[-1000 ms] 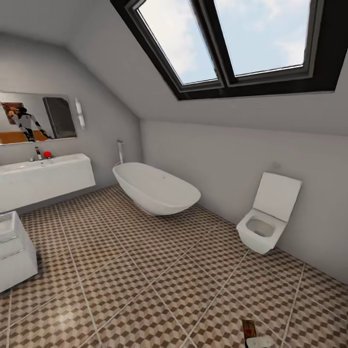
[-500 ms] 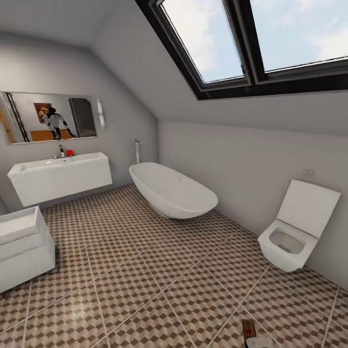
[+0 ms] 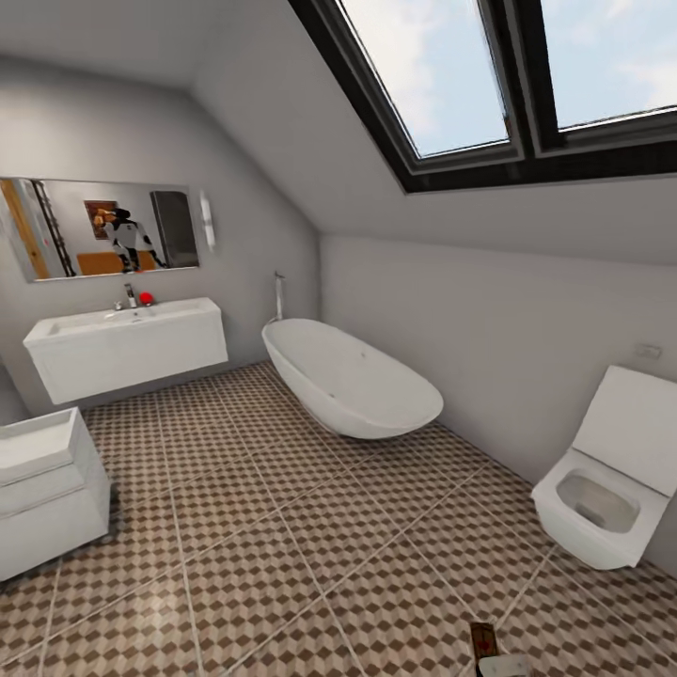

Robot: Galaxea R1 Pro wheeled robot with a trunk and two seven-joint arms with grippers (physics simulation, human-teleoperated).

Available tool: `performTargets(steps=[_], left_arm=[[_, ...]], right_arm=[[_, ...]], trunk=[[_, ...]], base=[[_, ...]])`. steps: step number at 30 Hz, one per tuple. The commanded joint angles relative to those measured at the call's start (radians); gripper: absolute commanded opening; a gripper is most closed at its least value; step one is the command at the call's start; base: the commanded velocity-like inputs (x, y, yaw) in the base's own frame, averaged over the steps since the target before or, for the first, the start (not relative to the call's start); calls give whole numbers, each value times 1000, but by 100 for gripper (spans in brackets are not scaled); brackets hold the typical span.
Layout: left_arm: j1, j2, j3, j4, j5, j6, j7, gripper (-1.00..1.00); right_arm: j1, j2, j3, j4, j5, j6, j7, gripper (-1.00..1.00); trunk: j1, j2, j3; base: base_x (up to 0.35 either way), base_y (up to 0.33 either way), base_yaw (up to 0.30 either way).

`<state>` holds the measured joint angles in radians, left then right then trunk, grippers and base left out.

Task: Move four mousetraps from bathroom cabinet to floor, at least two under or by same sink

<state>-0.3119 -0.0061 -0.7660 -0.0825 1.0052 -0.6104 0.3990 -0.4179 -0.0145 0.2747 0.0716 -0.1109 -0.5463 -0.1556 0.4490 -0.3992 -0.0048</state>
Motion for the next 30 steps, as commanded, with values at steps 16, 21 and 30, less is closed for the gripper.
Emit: performTargets(steps=[16, 21, 30], left_arm=[[-1, 9, -3, 0, 2, 0, 9, -100], [-1, 9, -3, 0, 2, 0, 9, -100], [-1, 9, -3, 0, 1, 0, 9, -100]], right_arm=[[-1, 1, 9, 3, -10, -6, 1, -100], [-1, 0, 9, 3, -10, -6, 1, -100], [-1, 1, 9, 2, -10, -6, 1, -100]], trunk=[[1, -1, -1], [1, -1, -1], [1, -1, -1]], base=[[326, 0, 297], [326, 0, 300], [326, 0, 300]])
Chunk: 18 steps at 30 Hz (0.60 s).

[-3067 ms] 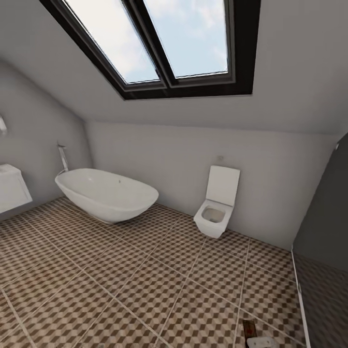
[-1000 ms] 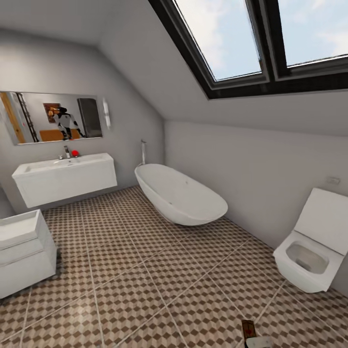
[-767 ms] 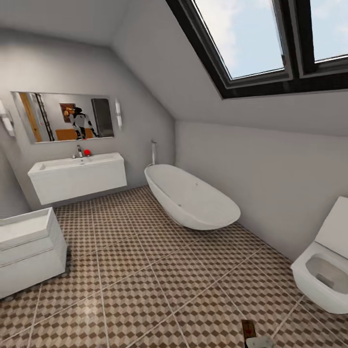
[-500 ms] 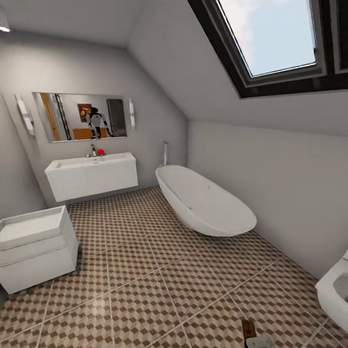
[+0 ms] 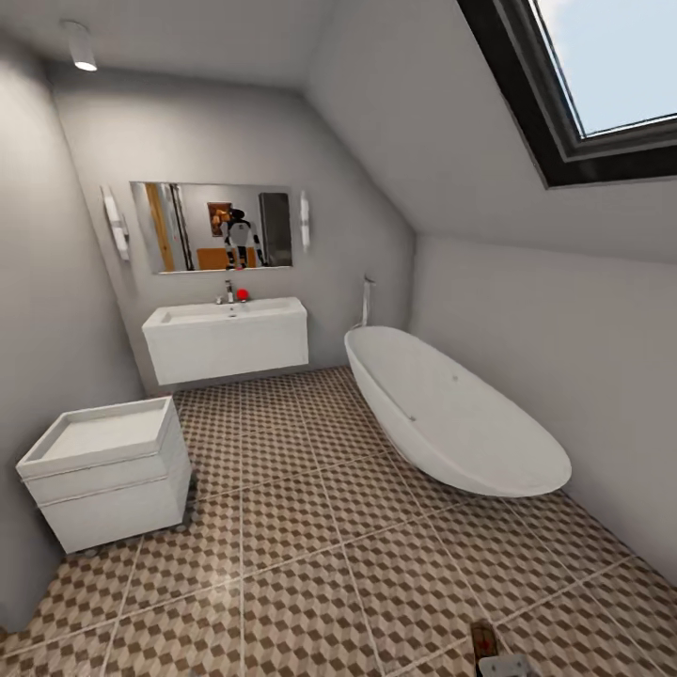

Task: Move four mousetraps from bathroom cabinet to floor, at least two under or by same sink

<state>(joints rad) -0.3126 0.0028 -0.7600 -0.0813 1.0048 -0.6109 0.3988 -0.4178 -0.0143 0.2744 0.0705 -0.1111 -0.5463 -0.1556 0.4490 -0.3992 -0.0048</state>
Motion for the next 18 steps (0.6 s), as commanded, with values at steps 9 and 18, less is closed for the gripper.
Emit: performTargets(steps=[9, 18], left_arm=[[0, -1, -8, -1, 1, 1, 9, -100], [0, -1, -8, -2, 1, 2, 9, -100]], right_arm=[[-1, 0, 9, 4, -10, -6, 0, -100], [-1, 0, 9, 4, -10, -6, 1, -100]], trunk=[[1, -1, -1], [1, -1, -1]], base=[[326, 0, 300], [326, 0, 300]])
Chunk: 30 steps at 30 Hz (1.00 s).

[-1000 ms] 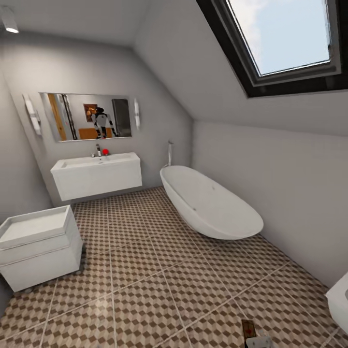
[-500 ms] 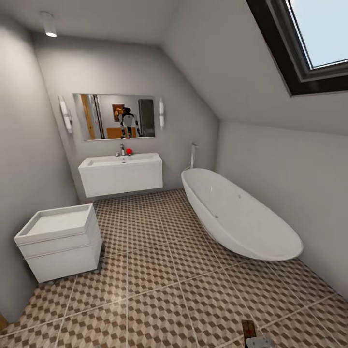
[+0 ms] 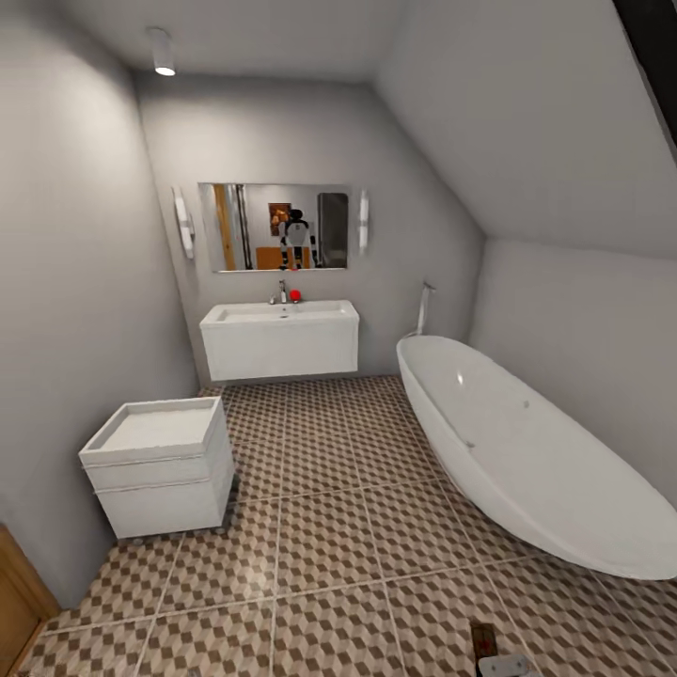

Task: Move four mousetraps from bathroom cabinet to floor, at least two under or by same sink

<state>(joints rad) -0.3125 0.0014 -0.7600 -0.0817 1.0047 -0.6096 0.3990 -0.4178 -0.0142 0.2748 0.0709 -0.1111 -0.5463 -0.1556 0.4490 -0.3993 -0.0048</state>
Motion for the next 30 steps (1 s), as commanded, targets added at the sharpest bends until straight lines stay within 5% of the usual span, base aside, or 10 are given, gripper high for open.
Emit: performTargets(steps=[1, 30], left_arm=[[0, 0, -9, -1, 2, 0, 9, -100], [0, -5, -11, 0, 2, 0, 11, -100]], right_arm=[[-1, 0, 9, 3, -10, -6, 1, -100], [-1, 2, 9, 4, -12, -3, 10, -100]], trunk=[[1, -1, 0], [1, -1, 0]], base=[[326, 0, 300], [326, 0, 26]])
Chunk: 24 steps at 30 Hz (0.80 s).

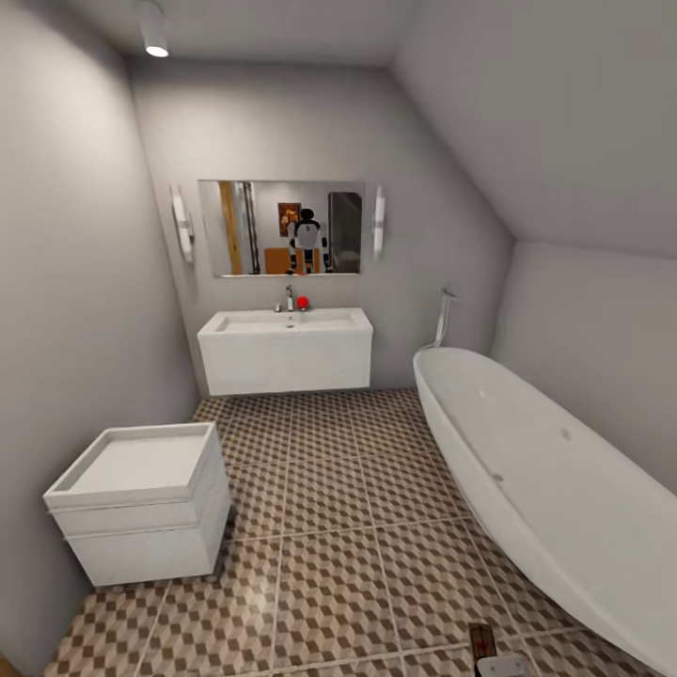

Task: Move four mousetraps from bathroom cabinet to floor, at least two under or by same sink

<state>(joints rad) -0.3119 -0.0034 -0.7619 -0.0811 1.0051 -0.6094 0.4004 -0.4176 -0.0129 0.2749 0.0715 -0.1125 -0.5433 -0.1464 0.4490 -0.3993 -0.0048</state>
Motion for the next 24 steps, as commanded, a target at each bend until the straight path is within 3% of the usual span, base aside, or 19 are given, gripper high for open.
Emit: performTargets(steps=[1, 24], left_arm=[[0, 0, -9, -1, 1, 0, 9, -100], [0, -3, -10, 0, 1, -1, 9, -100]], right_arm=[[-1, 1, 9, 4, -10, -6, 1, -100], [-1, 1, 9, 4, -10, -6, 1, -100]], trunk=[[1, -1, 0], [1, -1, 0]], base=[[326, 0, 0], [326, 0, 0]])
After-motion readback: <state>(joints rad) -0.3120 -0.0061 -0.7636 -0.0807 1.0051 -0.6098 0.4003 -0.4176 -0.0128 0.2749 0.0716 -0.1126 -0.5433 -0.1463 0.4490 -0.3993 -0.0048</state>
